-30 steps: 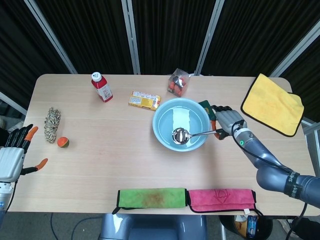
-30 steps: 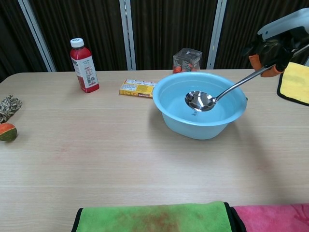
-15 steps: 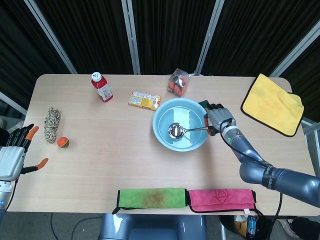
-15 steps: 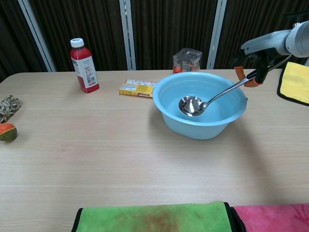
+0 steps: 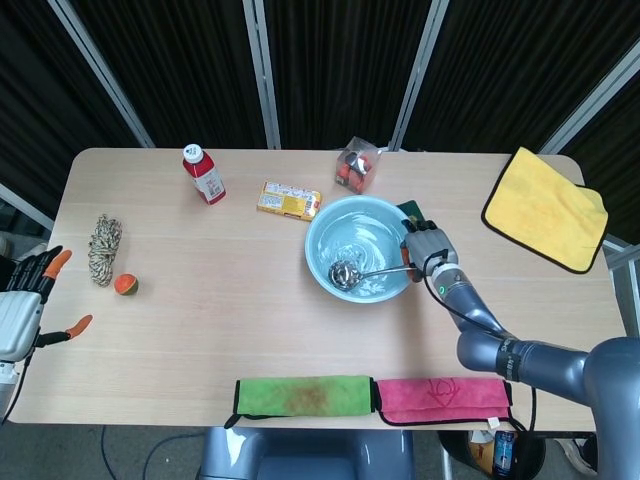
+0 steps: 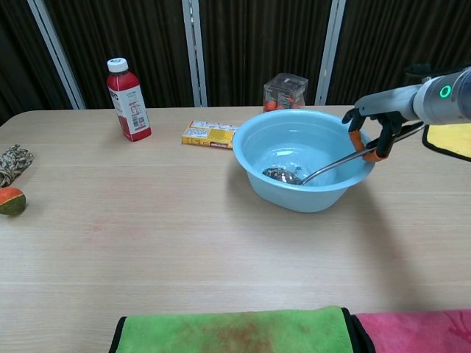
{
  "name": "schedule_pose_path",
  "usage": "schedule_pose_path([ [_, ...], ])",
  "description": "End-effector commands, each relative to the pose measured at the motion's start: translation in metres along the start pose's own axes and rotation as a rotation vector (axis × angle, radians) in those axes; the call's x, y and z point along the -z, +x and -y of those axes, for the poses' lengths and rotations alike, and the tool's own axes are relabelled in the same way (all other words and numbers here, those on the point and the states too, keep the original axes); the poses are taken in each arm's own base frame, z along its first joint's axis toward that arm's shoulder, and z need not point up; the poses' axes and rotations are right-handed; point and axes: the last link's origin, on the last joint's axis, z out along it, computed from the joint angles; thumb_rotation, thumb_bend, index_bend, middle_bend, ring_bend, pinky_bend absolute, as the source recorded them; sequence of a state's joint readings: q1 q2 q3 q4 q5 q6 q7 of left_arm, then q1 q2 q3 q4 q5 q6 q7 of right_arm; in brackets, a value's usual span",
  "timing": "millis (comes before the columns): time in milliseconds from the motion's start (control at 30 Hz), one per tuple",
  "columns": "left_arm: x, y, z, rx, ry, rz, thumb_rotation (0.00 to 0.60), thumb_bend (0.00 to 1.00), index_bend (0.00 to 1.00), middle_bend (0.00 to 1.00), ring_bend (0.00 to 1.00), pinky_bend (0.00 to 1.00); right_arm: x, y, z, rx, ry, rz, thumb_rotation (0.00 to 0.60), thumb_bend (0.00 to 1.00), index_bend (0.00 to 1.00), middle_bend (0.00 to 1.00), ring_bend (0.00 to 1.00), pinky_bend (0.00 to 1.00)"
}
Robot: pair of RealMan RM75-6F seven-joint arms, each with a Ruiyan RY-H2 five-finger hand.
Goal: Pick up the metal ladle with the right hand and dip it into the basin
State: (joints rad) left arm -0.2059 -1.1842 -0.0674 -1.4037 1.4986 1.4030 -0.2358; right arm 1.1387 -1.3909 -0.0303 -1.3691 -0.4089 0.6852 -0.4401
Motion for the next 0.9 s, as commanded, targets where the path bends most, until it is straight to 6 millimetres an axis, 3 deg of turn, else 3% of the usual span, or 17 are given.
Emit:
schedule_pose_path([
  [33, 0.001, 0.004, 0.003, 0.011, 0.001, -0.009, 0.503, 0.22, 0.0, 0.0, 0.0, 0.0, -0.002, -0.008, 0.007, 0.018, 0.0, 0.007, 0.6, 0.57, 0.68, 0.0, 0.0, 0.0],
  [433, 0.004, 0.01, 0.006, 0.03, -0.007, -0.022, 0.505, 0.22, 0.0, 0.0, 0.0, 0.0, 0.006, 0.0, 0.013, -0.008, -0.006, -0.008, 0.6, 0.57, 0.68, 0.0, 0.0, 0.0],
  [900, 0.004, 0.006, 0.001, 0.012, -0.023, -0.016, 0.507, 0.22, 0.0, 0.0, 0.0, 0.0, 0.036, 0.037, 0.003, -0.08, 0.005, -0.033, 0.6, 0.57, 0.68, 0.0, 0.0, 0.0],
])
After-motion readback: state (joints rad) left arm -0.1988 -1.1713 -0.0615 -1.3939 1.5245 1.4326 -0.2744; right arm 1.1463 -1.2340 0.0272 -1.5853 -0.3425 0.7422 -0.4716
